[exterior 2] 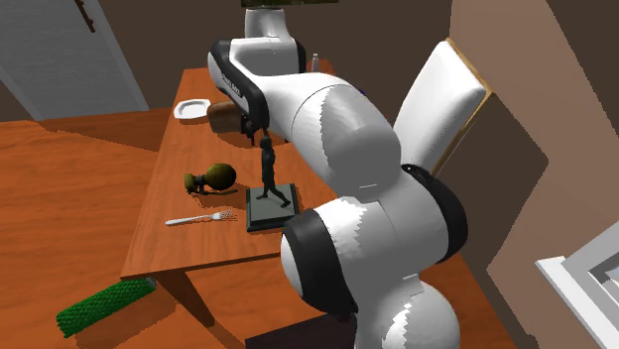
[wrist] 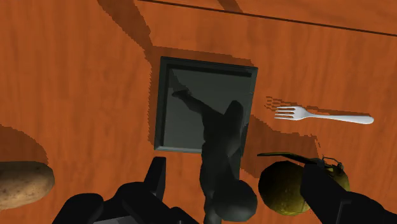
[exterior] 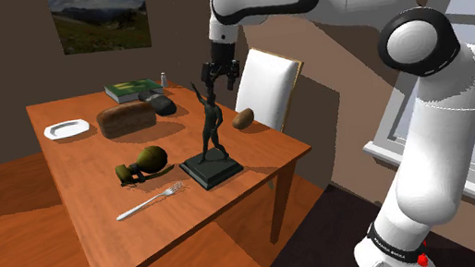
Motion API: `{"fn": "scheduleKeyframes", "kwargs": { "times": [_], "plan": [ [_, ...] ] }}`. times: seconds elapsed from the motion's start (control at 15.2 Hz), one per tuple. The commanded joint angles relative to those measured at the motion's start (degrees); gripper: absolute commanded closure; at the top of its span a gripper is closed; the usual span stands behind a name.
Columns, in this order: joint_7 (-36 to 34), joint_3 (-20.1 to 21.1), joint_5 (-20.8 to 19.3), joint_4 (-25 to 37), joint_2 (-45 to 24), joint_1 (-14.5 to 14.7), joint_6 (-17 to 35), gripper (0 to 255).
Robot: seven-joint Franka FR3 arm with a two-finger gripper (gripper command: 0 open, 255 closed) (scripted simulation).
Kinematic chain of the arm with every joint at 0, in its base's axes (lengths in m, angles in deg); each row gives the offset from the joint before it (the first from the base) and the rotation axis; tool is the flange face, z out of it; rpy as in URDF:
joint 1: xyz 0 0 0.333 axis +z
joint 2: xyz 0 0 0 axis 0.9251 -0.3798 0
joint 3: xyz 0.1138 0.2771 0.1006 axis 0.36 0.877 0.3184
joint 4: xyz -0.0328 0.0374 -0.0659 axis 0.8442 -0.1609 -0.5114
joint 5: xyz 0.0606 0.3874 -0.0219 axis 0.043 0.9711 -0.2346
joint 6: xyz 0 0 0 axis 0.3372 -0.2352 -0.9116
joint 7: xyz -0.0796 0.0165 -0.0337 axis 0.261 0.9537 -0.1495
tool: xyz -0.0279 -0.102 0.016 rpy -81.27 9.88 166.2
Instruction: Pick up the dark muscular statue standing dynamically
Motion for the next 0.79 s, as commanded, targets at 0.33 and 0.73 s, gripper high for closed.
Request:
{"fn": "scheduleKeyframes", "kwargs": {
  "times": [0.33, 0.73],
  "plan": [
    [-1.6, 0.2, -1.1, 8.8, -8.5, 0.9, -0.3, 0],
    [-1.4, 0.2, -1.0, 4.5, -8.0, 0.8, 3.4, 0]
  ]
}}
